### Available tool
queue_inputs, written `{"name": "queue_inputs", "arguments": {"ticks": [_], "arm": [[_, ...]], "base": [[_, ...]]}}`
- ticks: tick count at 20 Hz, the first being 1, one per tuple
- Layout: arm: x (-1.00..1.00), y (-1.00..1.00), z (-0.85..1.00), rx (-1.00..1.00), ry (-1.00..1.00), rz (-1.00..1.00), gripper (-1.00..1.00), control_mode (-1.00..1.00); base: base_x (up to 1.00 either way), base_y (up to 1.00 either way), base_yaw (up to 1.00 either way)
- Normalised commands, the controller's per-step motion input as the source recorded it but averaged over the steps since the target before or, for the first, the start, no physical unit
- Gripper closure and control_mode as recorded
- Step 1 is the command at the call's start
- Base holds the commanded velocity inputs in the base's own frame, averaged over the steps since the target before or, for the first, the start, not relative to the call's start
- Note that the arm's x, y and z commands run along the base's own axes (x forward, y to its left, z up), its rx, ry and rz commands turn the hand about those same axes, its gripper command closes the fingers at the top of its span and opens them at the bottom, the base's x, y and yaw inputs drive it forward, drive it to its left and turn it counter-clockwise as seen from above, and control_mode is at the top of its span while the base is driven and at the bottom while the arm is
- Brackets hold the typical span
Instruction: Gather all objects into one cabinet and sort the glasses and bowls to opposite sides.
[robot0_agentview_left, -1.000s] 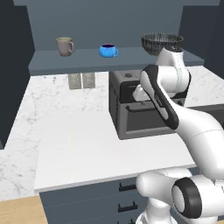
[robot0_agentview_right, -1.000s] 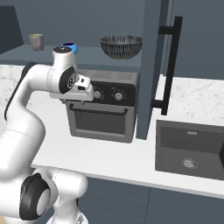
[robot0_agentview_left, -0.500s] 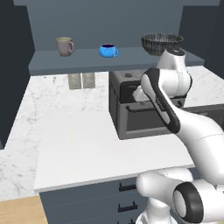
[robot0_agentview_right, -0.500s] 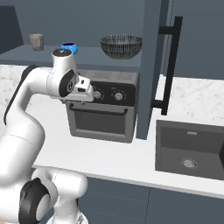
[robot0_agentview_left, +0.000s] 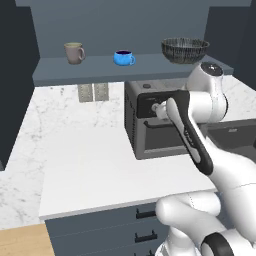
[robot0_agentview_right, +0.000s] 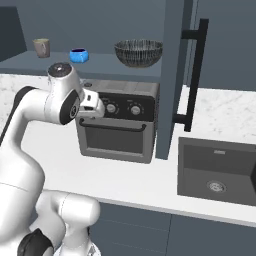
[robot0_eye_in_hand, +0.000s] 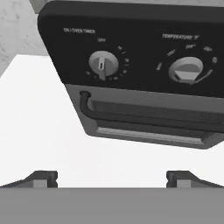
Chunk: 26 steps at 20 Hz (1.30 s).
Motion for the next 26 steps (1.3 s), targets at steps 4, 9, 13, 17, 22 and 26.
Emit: {"name": "queue_inputs", "arguments": {"ticks": [4, 9, 13, 17, 22, 26], "arm": [[-0.37, 0.08, 0.15, 0.00, -0.14, 0.00, -1.00, -1.00], [-0.24, 0.20, 0.68, -0.05, -0.33, -0.10, -1.00, -1.00], [-0.01, 0.13, 0.81, -0.08, -0.32, -0.11, -1.00, -1.00], [-0.04, 0.01, 0.74, -0.01, -0.32, -0.06, -1.00, -1.00], [-0.32, 0.11, 0.28, -0.06, -0.26, -0.01, -1.00, -1.00], [-0.17, 0.00, 0.08, 0.06, -0.15, 0.07, -1.00, -1.00]], "base": [[0.00, 0.00, 0.00], [0.00, 0.00, 0.00], [0.00, 0.00, 0.00], [0.00, 0.00, 0.00], [0.00, 0.00, 0.00], [0.00, 0.00, 0.00]]}}
